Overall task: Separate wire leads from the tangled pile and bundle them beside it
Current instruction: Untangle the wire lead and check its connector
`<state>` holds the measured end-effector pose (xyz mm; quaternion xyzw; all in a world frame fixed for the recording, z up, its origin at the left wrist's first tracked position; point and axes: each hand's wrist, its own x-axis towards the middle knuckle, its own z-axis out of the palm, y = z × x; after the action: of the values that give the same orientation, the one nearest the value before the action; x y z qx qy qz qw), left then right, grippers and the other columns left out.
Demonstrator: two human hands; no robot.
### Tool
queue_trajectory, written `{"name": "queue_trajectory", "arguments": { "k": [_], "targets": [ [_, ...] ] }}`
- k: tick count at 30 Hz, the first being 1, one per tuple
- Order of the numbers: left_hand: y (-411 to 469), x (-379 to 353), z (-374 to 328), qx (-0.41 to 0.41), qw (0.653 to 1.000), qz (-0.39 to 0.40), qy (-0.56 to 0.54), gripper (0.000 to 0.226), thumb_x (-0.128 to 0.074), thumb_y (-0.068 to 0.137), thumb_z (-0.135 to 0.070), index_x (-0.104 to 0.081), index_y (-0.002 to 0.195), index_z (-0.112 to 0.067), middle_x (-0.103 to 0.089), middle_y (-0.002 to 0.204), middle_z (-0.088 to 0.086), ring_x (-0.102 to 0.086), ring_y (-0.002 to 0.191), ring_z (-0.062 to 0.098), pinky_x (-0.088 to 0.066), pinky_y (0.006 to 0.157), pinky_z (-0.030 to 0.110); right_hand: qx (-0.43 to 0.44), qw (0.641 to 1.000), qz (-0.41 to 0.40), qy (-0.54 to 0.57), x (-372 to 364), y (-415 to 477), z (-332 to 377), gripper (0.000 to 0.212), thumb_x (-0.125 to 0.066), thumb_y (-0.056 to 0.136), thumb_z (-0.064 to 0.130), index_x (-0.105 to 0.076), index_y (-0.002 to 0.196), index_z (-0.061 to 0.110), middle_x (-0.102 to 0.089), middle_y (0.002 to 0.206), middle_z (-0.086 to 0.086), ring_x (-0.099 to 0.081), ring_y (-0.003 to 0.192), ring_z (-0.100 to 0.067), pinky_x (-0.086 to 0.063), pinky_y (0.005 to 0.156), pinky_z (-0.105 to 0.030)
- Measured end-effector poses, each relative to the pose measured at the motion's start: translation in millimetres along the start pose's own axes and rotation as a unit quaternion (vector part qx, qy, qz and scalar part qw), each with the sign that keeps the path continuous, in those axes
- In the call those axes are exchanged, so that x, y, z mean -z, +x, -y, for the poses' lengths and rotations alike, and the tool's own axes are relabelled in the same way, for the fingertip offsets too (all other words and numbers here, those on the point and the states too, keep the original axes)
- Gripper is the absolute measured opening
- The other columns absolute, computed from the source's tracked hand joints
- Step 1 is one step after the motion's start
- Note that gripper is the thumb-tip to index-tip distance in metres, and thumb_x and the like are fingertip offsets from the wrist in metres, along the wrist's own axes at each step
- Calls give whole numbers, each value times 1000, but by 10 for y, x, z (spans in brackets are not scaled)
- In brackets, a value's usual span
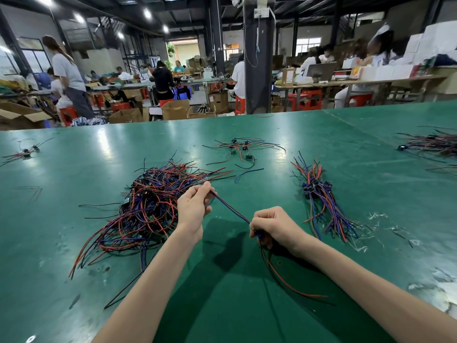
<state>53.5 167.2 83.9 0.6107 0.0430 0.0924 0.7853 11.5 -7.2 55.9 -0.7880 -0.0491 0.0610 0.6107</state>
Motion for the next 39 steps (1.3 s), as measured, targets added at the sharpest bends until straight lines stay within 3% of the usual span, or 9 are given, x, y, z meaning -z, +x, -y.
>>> {"name": "queue_trajectory", "arguments": {
  "k": [6,12,21,26,31,39],
  "targets": [
    [22,5,-19,39,999,-7,-36,25,-58,93,-15,-64,68,-12,-55,63,-3,-40,57,7,-37,42,14,0,1000,6,6,-1,14,14,13,-55,61,18,-59,49,14,-52,45,3,-44,39,-14,-29,37,-15],
    [56,34,-38,62,997,16,-49,23,-57,93,-11,-66,72,-9,-66,58,-5,-43,53,6,-39,42,15,6,1000,7,8,2,1,18,17,-57,67,13,-60,50,14,-53,45,4,-44,40,-14,-29,38,-15],
    [82,35,-63,148,983,38,-104,25,-50,95,-8,-64,76,0,-61,50,-2,-40,55,9,-39,40,13,5,1000,9,7,16,-26,47,32,-54,78,2,-61,49,14,-52,45,3,-44,42,-16,-29,38,-16],
    [89,51,-68,187,970,56,-144,23,-48,96,-8,-63,80,0,-63,52,0,-48,41,3,-41,40,13,9,1000,16,3,23,-29,42,30,-56,76,5,-63,48,15,-52,46,2,-43,47,-20,-30,38,-17],
    [93,73,-71,200,965,63,-158,22,-47,96,-8,-63,83,0,-63,52,1,-48,40,4,-41,40,13,6,1000,24,-4,21,-10,58,16,-56,63,19,-63,48,15,-52,46,2,-44,47,-19,-30,38,-18],
    [105,84,-64,268,932,75,-233,21,-45,96,-9,-60,83,-1,-61,53,1,-47,39,6,-40,39,13,16,999,38,-1,38,-12,72,20,-56,67,16,-64,49,16,-52,47,4,-45,40,-11,-33,38,-17]
  ]
}}
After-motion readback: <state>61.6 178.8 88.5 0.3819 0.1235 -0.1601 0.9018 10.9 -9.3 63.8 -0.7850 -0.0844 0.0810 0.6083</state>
